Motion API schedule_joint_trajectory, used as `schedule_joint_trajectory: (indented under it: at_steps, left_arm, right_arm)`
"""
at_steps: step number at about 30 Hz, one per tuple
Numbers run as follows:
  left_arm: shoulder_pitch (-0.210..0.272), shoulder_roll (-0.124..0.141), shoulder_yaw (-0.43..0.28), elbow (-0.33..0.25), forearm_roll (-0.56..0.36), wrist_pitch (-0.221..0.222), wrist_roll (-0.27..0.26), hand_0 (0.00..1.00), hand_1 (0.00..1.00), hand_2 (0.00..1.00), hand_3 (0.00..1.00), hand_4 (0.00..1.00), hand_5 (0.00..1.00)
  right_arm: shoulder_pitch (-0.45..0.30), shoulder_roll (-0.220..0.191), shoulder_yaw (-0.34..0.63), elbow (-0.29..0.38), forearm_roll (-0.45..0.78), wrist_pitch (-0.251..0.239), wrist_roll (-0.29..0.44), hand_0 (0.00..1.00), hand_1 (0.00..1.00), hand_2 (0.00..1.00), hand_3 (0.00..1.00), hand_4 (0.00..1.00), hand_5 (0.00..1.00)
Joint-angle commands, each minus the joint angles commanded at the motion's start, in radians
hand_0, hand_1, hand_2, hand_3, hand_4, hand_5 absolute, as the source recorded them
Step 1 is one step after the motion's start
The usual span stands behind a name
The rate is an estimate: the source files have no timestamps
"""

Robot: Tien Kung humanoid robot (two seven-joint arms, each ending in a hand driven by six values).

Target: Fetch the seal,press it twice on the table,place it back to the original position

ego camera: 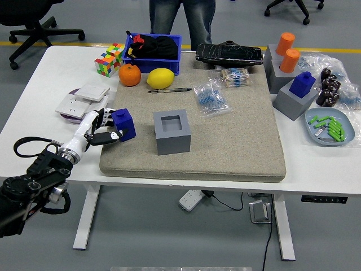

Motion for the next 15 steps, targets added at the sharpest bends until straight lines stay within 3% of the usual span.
schedule_joint_trajectory:
  at_steps: [8,15]
  left_arm:
    - [-0.051,0.063,-0.090,-0.134,0.088,0.004,0.015,0.657,0.518,0.477,0.586,0.697,0.002]
    - [-0.079,0.079,-0.083,-0.238,0.128,-0.006,0.034,0.657,0.516,0.477,0.585,0.698,0.002]
  right_arm:
    - [-0.006,0.000,0.010,-0.001,-0.003,0.000,0.000,0.734,0.684,0.652,0.617,0.715,0.514]
    - [-0.005,0.002,0.018,0.000,-0.004,0.000,0.000,0.734,0.684,0.653,0.617,0.715,0.515]
